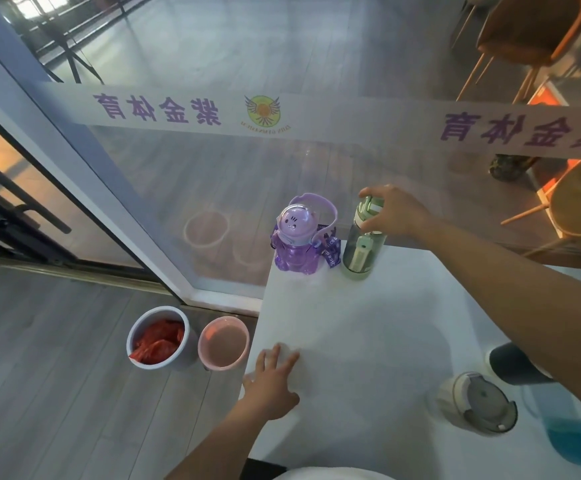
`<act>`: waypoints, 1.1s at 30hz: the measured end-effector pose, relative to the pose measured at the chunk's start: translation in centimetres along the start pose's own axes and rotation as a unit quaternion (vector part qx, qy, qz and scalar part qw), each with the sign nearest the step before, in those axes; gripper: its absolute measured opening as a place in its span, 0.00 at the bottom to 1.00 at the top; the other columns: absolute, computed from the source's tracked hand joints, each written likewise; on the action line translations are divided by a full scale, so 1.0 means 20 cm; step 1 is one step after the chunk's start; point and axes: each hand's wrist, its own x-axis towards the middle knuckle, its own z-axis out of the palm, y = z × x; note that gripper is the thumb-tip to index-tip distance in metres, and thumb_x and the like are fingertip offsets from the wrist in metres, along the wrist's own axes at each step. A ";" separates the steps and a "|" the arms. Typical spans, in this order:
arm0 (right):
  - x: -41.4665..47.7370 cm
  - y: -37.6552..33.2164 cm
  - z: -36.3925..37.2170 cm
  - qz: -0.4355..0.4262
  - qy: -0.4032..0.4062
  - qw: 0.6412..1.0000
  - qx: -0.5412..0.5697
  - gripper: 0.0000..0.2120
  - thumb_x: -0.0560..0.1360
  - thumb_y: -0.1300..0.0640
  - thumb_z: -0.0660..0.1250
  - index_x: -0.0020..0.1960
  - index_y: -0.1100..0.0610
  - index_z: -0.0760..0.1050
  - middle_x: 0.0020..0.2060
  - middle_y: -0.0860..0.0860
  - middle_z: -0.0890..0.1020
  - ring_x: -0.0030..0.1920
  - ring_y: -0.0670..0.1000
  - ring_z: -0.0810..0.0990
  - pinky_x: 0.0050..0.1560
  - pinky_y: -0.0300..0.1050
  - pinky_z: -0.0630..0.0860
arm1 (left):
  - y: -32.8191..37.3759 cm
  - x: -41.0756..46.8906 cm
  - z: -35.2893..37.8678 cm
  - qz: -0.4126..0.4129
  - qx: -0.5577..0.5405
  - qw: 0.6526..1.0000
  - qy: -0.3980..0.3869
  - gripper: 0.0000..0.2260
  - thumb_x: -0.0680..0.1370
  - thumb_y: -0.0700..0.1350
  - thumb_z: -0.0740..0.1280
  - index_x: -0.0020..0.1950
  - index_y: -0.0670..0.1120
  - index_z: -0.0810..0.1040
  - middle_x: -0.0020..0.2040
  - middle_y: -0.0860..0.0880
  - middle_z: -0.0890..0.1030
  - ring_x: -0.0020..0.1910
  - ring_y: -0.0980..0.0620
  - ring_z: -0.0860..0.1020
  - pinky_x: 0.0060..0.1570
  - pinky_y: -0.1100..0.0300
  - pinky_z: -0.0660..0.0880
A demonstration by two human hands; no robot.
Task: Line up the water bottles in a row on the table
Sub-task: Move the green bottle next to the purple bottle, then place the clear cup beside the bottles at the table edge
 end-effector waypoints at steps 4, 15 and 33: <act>0.04 -0.03 0.01 -0.027 -0.041 0.999 -0.024 0.34 0.65 0.56 0.77 0.69 0.47 0.71 0.63 0.55 0.71 0.57 0.56 0.74 0.52 0.44 0.70 | 0.01 -0.01 0.00 -0.002 0.004 1.000 0.002 0.37 0.74 0.51 0.65 0.77 0.64 0.47 0.80 0.53 0.39 0.79 0.46 0.39 0.72 0.37 0.57; -0.02 0.03 0.01 -0.042 -0.061 0.996 0.043 0.35 0.68 0.61 0.73 0.71 0.43 0.67 0.71 0.49 0.61 0.65 0.55 0.69 0.51 0.43 0.72 | 0.05 -0.01 -0.01 -0.017 -0.019 1.000 0.005 0.37 0.74 0.50 0.65 0.77 0.64 0.48 0.80 0.53 0.39 0.79 0.46 0.39 0.70 0.40 0.62; -1.31 0.48 0.03 0.069 -0.061 0.995 -0.045 0.36 0.67 0.39 0.73 0.72 0.39 0.63 0.74 0.49 0.63 0.73 0.53 0.62 0.71 0.51 0.62 | 0.39 0.04 0.09 0.034 -0.012 0.998 0.056 0.36 0.77 0.55 0.65 0.78 0.61 0.47 0.80 0.51 0.42 0.79 0.44 0.43 0.75 0.40 0.48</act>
